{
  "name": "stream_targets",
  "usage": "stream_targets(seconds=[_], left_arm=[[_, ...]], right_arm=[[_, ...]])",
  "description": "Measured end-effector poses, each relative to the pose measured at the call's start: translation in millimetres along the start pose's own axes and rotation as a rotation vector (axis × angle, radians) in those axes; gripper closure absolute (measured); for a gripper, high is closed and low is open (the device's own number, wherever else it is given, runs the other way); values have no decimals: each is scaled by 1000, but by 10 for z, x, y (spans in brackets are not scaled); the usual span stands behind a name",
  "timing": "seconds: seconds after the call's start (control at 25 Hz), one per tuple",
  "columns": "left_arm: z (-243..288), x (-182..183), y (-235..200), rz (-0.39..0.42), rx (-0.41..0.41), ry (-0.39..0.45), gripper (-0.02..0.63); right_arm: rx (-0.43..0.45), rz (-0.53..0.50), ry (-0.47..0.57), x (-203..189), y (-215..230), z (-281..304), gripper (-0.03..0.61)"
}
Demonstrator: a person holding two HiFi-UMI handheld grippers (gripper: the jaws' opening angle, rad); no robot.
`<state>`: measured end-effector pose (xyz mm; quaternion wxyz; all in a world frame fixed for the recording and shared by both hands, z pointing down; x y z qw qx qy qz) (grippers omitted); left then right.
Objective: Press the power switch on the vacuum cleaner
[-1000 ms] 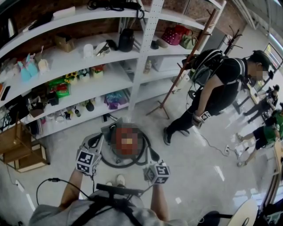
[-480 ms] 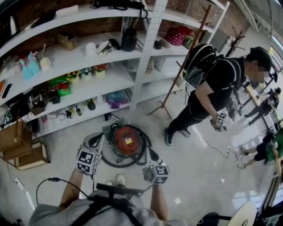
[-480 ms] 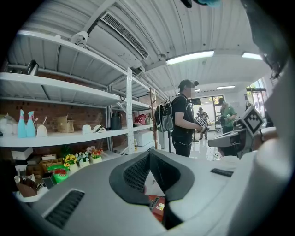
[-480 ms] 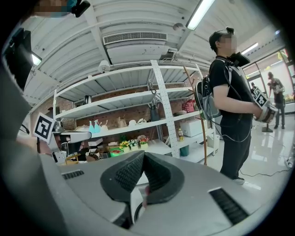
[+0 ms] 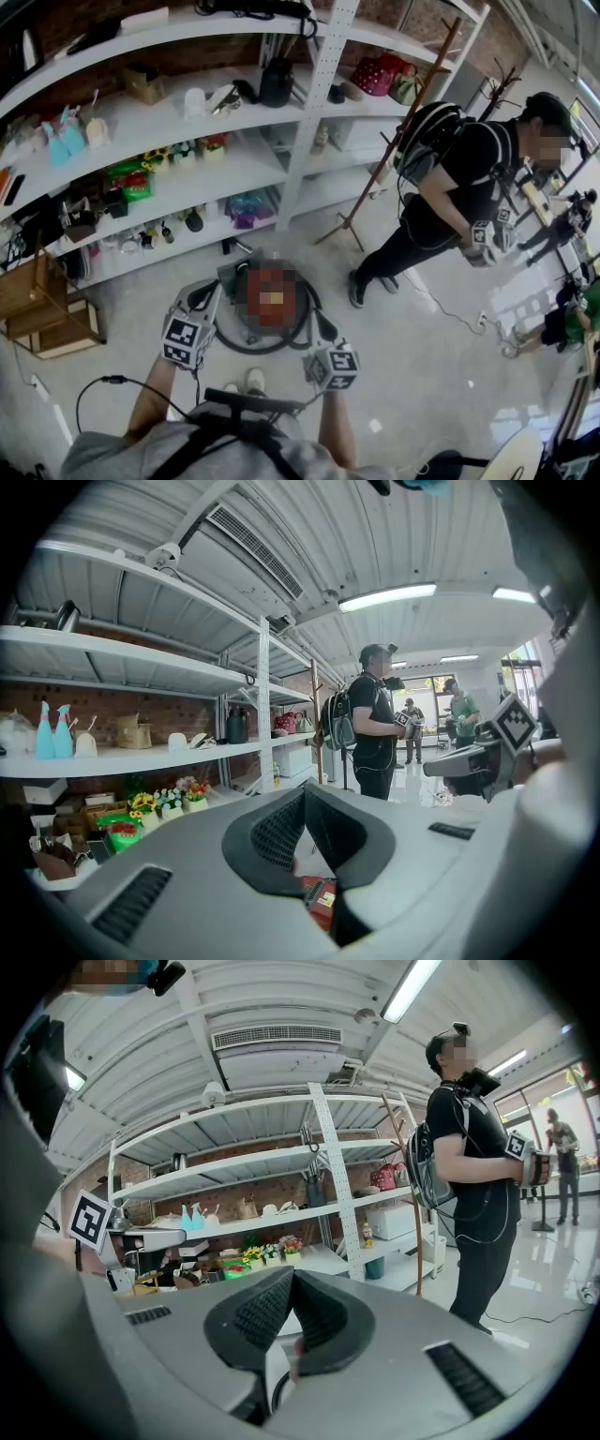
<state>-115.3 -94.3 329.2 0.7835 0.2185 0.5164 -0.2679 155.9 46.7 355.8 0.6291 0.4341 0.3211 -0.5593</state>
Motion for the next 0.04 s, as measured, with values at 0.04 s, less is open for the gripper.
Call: stream_targets(seconds=[0.04], left_arm=[[-4,-4,-7,0,0,-1,607]], right_arm=[[1,0,5,5,-10,0,568]])
Point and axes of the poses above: the fingertips, and each gripper's own axes: z forward along the fingers, y to its right, x out of its top, the point moved 9 cm from there along -z, backward along the fingers, and after that the axes turned 11 degrees about -y, right-handed, at the moved point
